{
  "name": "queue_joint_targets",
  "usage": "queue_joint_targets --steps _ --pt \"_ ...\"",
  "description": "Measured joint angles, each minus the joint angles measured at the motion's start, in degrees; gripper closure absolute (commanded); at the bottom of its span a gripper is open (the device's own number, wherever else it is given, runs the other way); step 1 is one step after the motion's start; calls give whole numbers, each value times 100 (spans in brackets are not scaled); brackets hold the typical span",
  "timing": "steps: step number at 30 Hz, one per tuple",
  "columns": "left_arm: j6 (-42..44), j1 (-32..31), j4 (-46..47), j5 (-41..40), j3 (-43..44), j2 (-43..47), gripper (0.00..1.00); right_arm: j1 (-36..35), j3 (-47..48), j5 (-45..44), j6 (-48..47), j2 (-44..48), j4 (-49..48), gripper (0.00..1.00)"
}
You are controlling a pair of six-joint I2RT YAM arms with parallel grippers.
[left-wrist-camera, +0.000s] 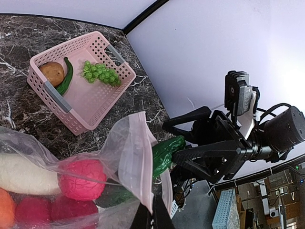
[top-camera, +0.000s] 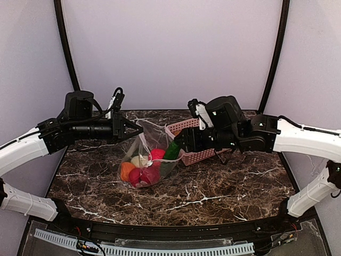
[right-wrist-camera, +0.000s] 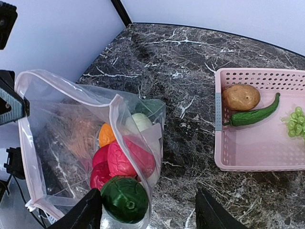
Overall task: Place the food in the zip-top bag and seal the zipper
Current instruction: Place the fake vegetable in the zipper food storage bag, then pick up the fake vegetable from the zipper food storage bag.
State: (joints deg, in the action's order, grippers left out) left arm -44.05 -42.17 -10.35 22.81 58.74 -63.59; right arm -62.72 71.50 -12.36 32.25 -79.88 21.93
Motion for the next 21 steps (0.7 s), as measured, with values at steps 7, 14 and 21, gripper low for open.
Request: queue_joint_targets --steps 7,14,21 --pt "0 0 0 -22 -9 4 99 74 94 315 35 -160 98 49" --pt "0 0 0 -31 -9 4 99 120 136 470 13 -166 55 58" --pt "0 0 0 -42 -9 4 99 166 136 555 11 -166 -4 77"
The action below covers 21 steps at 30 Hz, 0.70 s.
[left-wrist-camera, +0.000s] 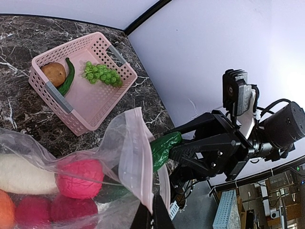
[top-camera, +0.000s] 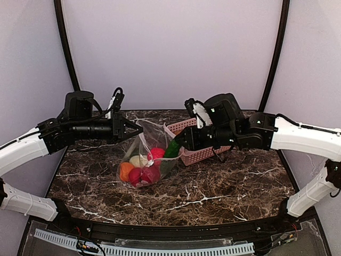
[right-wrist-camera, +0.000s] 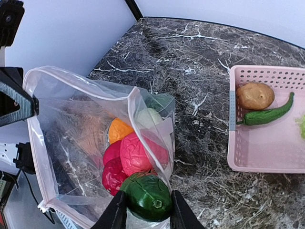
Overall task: Place the food in the zip-top bag and seal the zipper
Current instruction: Pick up the fake vegetable from the zipper food storage bag.
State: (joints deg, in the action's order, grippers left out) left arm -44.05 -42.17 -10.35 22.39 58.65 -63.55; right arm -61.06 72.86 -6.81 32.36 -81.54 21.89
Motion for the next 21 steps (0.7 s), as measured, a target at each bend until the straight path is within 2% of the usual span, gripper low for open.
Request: queue_joint_targets --steps 6,15,21 --pt "0 0 0 -50 0 7 99 0 -9 50 -11 92 -59 84" --pt "0 0 0 -63 -2 26 99 4 -208 332 -66 846 -404 86" --pt "-2 0 39 -61 -31 26 99 4 -468 540 -243 1211 -1064 86"
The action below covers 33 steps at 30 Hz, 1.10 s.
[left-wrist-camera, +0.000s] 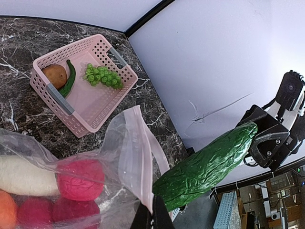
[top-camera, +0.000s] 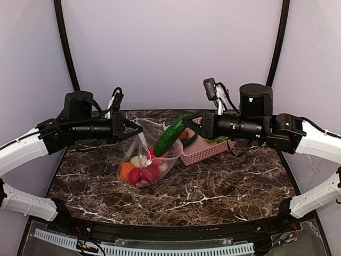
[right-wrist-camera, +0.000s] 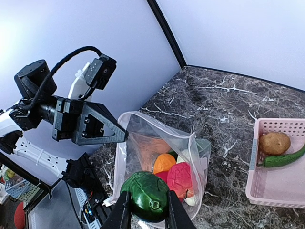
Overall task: Place the food in the zip-top bag and seal the zipper
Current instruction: Pick up the fake vegetable from the zipper food storage bag, then place the fake vegetable in the zipper food storage bag.
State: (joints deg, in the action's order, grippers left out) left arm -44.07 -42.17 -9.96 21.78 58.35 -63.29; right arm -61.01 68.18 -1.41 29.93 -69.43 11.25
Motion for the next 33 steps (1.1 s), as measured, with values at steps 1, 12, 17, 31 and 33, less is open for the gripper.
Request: queue_joint_targets --steps 1,12,17,31,33 --pt "0 0 0 0 0 0 99 -2 -33 11 -63 -2 -109 86" --pt "0 0 0 -2 0 63 99 -162 -114 -378 -1165 -837 -1722 87" --pt "2 0 -2 -20 0 79 99 -168 -114 -529 -1504 -1427 -2214 88" --pt "0 0 0 -22 0 79 99 -175 -68 -614 -1902 -2452 -2747 62" --pt "0 0 0 -22 0 79 99 -175 -59 -629 -1921 -2481 -2745 54"
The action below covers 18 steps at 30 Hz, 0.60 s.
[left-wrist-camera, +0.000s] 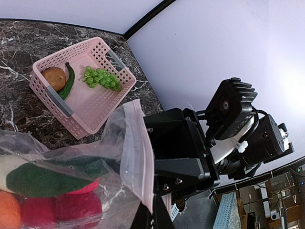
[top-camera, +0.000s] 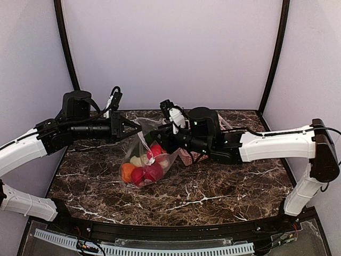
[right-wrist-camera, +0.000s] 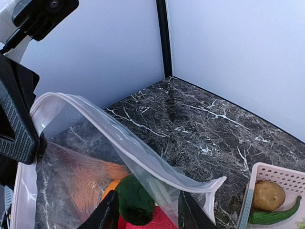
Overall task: Place the food in the zip-top bag and seal the zipper
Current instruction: Place the fake vegetable in the zipper food storage bag.
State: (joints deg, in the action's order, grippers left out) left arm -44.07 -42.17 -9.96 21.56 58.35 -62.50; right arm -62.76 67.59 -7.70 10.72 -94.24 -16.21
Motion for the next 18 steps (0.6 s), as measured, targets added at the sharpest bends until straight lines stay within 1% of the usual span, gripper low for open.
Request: queue_joint_targets --steps 2,4,13,18 --pt "0 0 0 0 0 0 99 -2 0 -11 4 -4 -7 47" --pt "0 0 0 0 0 0 99 -9 0 -17 -11 -2 -2 43" --pt "-4 0 0 0 0 0 99 -13 0 -55 24 219 149 39" --pt "-4 0 11 -9 -24 0 99 -13 4 -52 179 625 654 32"
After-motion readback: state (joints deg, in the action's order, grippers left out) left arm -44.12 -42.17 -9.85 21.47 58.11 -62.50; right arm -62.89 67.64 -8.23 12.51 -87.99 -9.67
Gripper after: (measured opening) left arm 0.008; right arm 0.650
